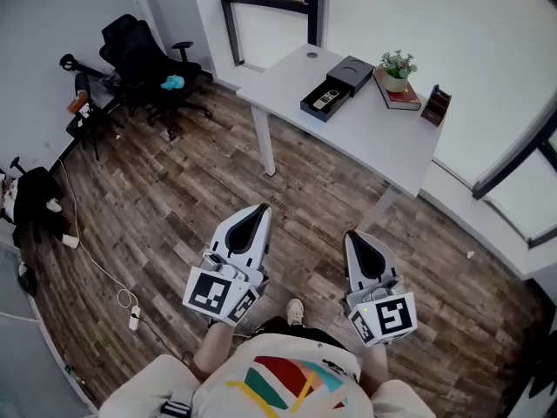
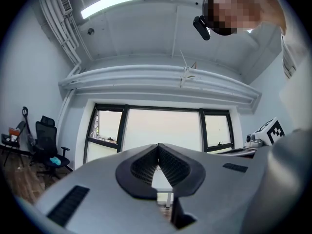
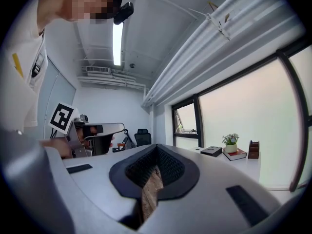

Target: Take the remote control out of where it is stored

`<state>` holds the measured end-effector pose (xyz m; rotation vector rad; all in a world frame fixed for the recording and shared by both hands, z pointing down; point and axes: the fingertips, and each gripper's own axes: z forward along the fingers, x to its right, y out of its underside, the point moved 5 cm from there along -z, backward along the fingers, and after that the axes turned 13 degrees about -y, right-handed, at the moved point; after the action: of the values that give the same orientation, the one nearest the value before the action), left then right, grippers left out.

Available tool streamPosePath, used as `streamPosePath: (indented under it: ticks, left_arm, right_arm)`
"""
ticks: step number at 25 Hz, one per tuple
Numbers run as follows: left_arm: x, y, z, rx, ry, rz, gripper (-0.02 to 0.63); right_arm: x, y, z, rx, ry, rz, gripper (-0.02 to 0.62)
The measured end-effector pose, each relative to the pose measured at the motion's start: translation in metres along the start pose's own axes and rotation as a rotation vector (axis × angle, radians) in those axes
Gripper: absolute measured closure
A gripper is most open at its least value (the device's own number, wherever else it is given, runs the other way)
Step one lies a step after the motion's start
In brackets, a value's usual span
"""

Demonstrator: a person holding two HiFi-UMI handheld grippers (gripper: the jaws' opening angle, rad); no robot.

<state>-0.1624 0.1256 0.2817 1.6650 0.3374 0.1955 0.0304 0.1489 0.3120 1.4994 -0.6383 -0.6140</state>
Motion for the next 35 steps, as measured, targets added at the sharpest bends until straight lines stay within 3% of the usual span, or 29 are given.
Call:
streamPosePath:
  ticks: [8,16,26,35]
  left_arm:
    - [-0.005,0.011,0.043,-0.029,0.012,0.016,0.595]
    - [-0.039,0.022,0.112,-0.029,0.039,0.004,0.595]
    - [-0.148,0.033,0.234,-0.029,0.026,-0.030,0.595]
    - [-0.230,0.042,0.307,-0.035,-0.022,-0.072,0.595]
  right_arm:
    - [0.031,0.016,0.025,-0.010,-0.004,0.053,0.595]
    - [0.078,0.018,0.084,-0.015,0.016,0.054,0.594]
    - [0.162,0.013,0.227,-0.038,0.023,0.063,0.594]
    - [0.195,0.009,0.320,-0.098,0.028,0.056,0.594]
